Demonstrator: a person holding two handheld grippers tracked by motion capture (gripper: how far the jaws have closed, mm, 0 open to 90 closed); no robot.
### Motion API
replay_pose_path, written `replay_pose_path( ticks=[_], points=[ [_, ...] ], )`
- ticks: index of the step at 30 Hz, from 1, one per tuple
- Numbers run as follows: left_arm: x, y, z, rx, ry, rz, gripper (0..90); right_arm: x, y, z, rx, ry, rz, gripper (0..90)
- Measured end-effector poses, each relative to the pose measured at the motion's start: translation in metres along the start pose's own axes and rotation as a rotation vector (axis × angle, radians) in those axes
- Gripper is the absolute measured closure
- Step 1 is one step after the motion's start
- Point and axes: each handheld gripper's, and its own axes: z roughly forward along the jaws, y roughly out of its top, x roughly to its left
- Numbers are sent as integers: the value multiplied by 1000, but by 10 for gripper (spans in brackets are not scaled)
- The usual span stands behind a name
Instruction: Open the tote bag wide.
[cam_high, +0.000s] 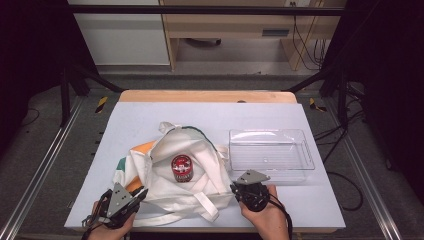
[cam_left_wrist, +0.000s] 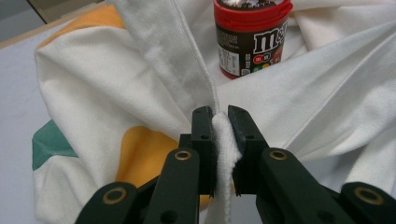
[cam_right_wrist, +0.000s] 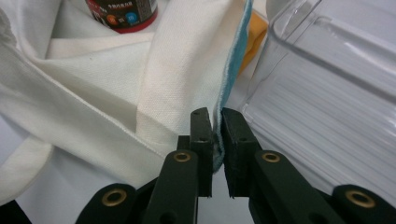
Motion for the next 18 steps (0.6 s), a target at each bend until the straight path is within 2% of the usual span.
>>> replay_pose_path(
  ticks=[3, 8, 13, 15, 18],
  points=[
    [0, -1, 2, 9, -1, 3, 815, -2, -3, 5, 5, 15, 19, 837],
    [2, -2, 0, -20, -1, 6, 792, -3, -4, 5, -13, 26, 17, 800],
    [5, -2, -3, -58, 7, -8, 721, -5, -1, -2, -68, 9, 6, 684],
    [6, -1, -4, -69, 11, -13, 690, -5, -1, -5, -92, 6, 17, 651],
    [4, 0, -5, -82, 13, -14, 637, -6, 1, -13, -135, 5, -8, 613]
  ],
)
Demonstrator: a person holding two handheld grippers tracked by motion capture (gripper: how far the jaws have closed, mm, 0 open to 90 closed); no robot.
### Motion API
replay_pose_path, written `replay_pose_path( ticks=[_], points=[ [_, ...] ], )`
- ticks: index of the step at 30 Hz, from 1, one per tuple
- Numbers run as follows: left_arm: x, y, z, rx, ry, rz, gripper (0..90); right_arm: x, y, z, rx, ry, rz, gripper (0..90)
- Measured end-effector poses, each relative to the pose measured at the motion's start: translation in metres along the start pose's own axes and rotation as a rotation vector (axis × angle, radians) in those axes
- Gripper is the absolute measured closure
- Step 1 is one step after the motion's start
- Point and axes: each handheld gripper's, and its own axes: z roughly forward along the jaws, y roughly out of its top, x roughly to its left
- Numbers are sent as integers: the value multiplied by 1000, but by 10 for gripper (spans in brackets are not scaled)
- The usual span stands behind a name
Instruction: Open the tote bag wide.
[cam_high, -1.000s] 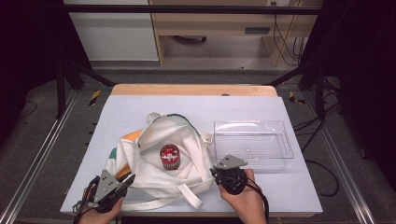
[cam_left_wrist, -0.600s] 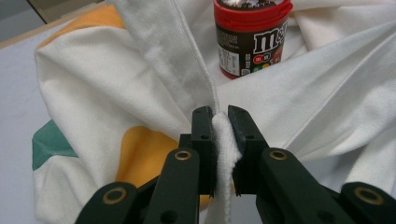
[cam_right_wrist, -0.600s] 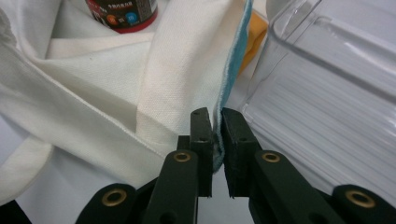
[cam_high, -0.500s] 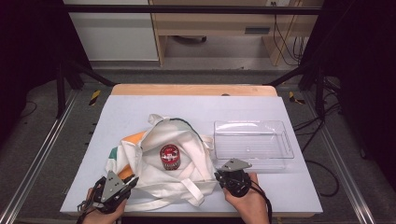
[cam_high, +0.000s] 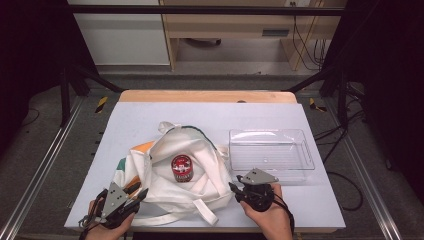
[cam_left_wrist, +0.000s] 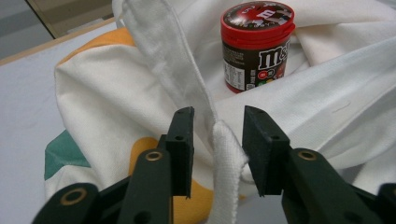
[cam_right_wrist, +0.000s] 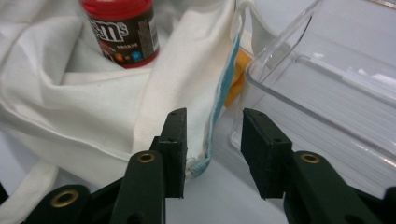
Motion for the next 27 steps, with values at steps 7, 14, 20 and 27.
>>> replay_pose_path(
  ticks=[7, 14, 20, 27],
  points=[
    [-2, 3, -6, -45, 13, -30, 549, 2, 2, -8, -42, 21, -13, 546],
    [5, 10, -9, -65, 35, -60, 505, 12, 19, -18, -59, 71, -62, 566],
    [13, 34, -6, -67, 44, -24, 474, 31, 44, -14, -63, 153, -135, 646],
    [18, 61, 7, -39, 34, 20, 451, 60, 59, 12, 1, 251, -221, 653]
  ],
)
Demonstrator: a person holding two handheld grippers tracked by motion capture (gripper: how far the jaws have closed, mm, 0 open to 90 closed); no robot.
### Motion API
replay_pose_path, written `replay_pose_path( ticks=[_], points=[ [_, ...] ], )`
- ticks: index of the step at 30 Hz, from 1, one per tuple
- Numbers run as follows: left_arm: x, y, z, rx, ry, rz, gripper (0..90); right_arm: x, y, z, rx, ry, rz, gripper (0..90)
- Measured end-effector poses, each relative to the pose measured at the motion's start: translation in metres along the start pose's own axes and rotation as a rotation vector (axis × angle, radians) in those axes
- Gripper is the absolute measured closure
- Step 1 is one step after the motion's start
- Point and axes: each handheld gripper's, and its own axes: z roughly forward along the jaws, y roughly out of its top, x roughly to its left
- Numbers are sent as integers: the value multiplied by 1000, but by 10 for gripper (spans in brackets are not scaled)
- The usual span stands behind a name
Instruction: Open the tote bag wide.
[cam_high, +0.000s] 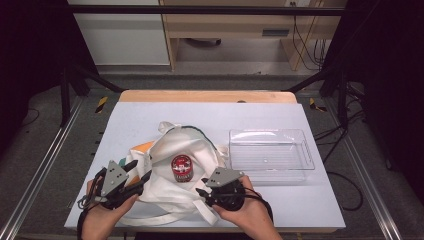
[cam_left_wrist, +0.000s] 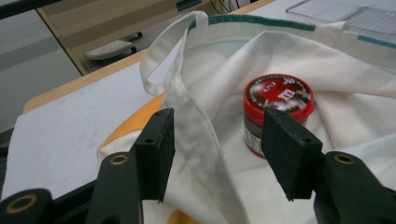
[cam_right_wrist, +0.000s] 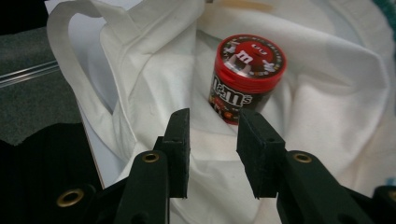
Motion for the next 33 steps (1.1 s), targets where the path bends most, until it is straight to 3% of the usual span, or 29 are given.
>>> replay_pose_path(
  ticks=[6, 10, 16, 21, 33],
  points=[
    [6, 19, 16, 40, -1, 37, 432, -1, -1, 15, 41, 62, 8, 616],
    [15, 24, 28, 57, -10, 19, 421, -2, -3, 20, 45, 106, 19, 571],
    [24, 23, 46, 84, -30, -7, 428, -2, -5, 34, 80, 129, 8, 535],
    [27, 21, 55, 120, -53, -7, 442, -5, -9, 44, 99, 137, 16, 556],
    [34, 14, 71, 184, -83, -43, 512, -6, -14, 53, 132, 163, 25, 562]
  ],
)
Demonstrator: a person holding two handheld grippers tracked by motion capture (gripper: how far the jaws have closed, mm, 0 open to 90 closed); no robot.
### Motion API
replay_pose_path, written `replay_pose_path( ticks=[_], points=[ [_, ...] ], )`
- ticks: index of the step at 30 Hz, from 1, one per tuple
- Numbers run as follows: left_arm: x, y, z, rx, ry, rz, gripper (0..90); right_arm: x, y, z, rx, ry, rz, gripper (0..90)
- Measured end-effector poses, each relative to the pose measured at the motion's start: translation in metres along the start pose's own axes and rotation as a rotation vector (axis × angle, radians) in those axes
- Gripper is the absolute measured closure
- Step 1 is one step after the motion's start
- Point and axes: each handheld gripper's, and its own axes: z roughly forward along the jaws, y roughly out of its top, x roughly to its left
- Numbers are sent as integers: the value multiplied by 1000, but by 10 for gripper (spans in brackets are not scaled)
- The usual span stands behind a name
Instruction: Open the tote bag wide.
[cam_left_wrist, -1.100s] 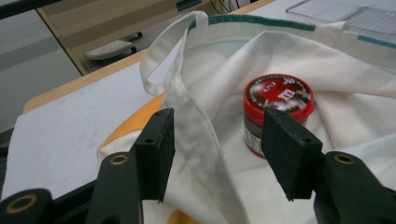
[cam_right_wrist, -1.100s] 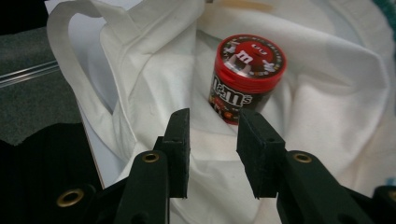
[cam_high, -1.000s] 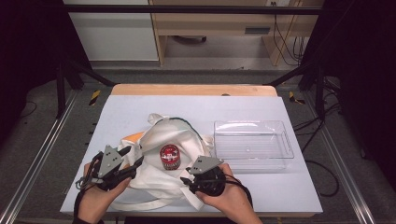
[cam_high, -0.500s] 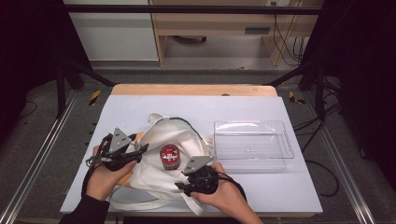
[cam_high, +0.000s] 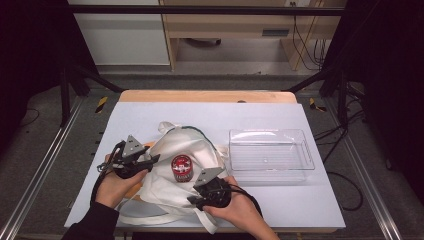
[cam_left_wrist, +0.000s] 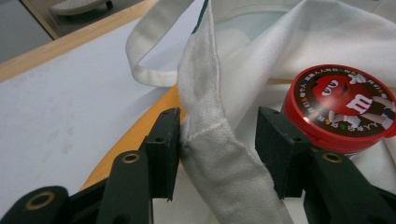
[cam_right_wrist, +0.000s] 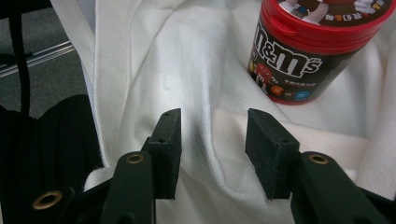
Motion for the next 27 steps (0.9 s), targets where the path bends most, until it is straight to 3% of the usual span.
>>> replay_pose_path(
  ticks=[4, 9, 14, 19, 24, 27],
  points=[
    [4, -1, 3, 10, -4, -10, 515, -1, -1, 2, -7, 9, 20, 540],
    [6, -3, 1, 6, 3, -9, 510, -4, 0, -5, -39, -12, 28, 555],
    [7, -4, 1, 8, 16, -16, 431, -4, -1, -6, -26, -27, 3, 553],
    [8, -5, 3, 2, -4, -30, 401, -3, -1, -3, -18, -31, -1, 527],
    [6, -5, 8, 30, -18, -13, 466, -1, -1, 0, -12, -23, -4, 541],
    [3, -5, 9, 39, -3, 6, 524, 0, -1, 0, -8, -25, -12, 567]
  ],
)
